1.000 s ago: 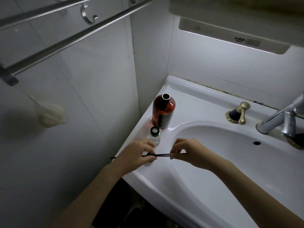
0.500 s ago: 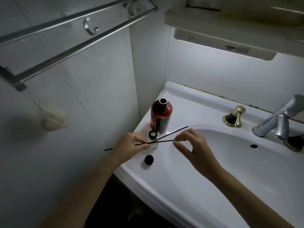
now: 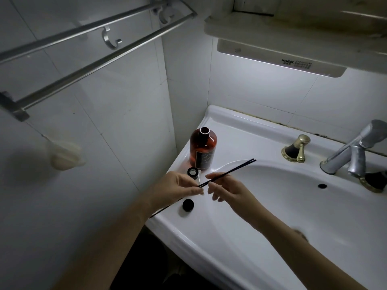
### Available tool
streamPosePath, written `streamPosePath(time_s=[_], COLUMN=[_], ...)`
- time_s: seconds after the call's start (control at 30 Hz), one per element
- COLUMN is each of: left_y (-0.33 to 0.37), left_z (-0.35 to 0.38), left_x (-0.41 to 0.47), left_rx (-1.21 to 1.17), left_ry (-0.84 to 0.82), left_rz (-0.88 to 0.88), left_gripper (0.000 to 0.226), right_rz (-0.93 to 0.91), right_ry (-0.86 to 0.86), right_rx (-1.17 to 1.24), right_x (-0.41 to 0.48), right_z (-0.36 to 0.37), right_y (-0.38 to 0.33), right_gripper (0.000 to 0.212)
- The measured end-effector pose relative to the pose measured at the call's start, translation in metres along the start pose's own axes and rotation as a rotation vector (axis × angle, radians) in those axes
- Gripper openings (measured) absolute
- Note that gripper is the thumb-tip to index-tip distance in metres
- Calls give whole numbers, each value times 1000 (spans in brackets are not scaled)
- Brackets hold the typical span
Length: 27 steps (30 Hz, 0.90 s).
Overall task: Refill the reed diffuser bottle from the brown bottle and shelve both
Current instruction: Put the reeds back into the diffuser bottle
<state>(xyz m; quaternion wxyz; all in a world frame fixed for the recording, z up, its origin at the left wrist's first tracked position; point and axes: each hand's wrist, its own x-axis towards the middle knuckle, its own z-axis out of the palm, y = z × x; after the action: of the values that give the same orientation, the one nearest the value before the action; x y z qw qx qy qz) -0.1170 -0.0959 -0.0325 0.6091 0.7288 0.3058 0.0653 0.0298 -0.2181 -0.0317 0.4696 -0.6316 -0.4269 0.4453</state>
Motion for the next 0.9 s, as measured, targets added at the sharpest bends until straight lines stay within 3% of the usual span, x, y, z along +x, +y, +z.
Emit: streamPosePath(time_s=[0.27,0.43,0.53,0.7,0.9], left_y=[5,-1,-6,-18,-26], left_z=[6,-2,-8,-11,-9], left_x=[5,6,3,1,1], left_rx=[-2,141,156,197,239], left_ry=[14,259,320,322,293], left_rz=[16,60,67,33,17], left_gripper=[13,25,23,22,18], right_rz=[-126,-209,-265,-331,-311], right_ry=[141,295,388,509,534], right_rx=[37,29,-13,-73,-117], right_x=[7,13,17,23,27], right_z=[0,-19,-33,-46,-49], right_y=[-5,-11,-17,-20,-17], right_gripper=[20,17,17,11,11])
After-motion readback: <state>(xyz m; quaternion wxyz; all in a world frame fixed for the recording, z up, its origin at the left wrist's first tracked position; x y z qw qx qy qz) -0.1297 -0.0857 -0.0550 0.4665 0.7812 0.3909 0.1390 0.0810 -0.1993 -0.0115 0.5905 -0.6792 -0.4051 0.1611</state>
